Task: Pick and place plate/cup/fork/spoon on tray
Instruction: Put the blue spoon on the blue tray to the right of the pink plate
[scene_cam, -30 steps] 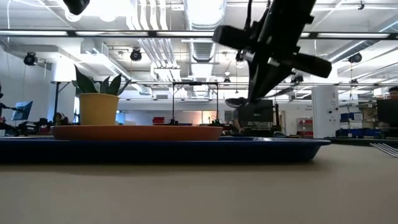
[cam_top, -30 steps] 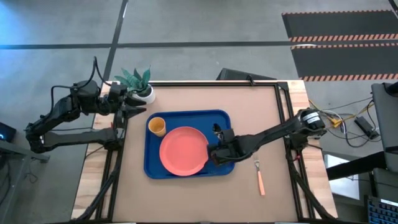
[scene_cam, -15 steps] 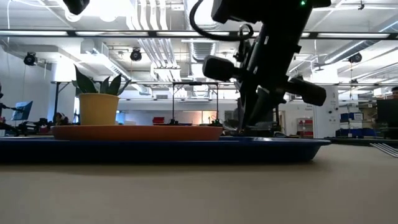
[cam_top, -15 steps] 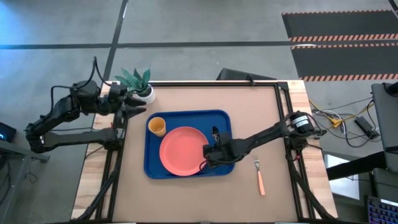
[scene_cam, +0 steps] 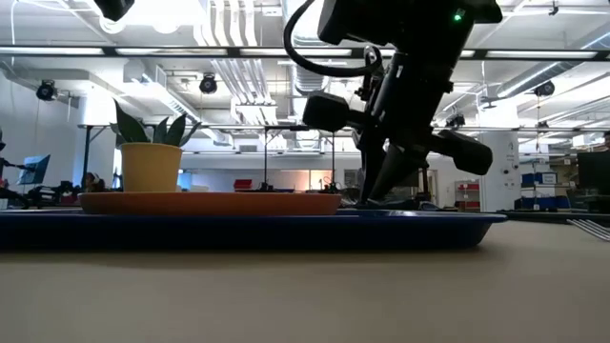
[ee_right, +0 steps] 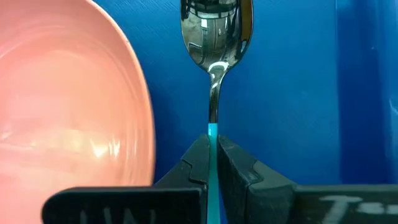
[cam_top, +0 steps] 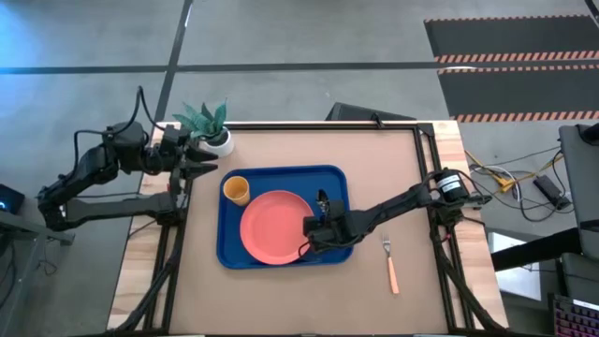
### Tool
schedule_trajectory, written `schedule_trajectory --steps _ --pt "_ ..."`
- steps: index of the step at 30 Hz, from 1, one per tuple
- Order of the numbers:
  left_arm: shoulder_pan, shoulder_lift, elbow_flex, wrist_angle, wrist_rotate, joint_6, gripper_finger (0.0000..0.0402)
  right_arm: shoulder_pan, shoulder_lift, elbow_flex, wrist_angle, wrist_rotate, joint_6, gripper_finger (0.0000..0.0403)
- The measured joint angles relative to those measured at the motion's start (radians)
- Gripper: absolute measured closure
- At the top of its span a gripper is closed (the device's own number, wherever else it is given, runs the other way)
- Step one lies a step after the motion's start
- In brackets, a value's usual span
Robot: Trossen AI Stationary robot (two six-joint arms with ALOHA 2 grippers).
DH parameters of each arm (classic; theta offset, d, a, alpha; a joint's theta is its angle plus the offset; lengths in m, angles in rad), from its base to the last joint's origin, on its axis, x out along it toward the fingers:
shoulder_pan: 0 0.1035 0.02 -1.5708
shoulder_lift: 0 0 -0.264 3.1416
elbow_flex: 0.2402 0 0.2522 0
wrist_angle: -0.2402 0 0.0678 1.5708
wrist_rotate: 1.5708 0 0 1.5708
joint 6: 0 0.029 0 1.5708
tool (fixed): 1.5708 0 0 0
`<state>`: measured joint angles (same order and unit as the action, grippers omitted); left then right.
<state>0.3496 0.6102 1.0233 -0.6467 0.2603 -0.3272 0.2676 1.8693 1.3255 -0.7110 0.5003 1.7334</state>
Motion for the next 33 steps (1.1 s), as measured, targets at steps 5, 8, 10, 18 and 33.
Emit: schedule_trajectory --steps 5,8,10,18,33 --pt "0.0 -0.011 0.0 0.0 0.001 -0.002 0.0253 0.001 0.043 -0.001 0.04 -0.006 0.003 0.0394" --pt "0.0 -0.016 0.0 0.0 0.001 -0.005 0.0253 0.003 0.084 0.005 0.078 -0.019 -0.007 0.0394" --pt "0.0 -0.018 0.0 0.001 0.001 -0.006 0.0253 0.003 0.099 0.014 0.079 -0.035 -0.016 0.0394" --pt "0.0 -0.022 0.0 0.001 0.002 -0.007 0.0253 0.003 0.081 0.012 0.067 -0.036 -0.016 0.0394" --pt "0.0 -0.031 0.0 0.001 0.002 -0.007 0.0253 0.003 0.072 0.011 0.065 -0.032 -0.033 0.0353"
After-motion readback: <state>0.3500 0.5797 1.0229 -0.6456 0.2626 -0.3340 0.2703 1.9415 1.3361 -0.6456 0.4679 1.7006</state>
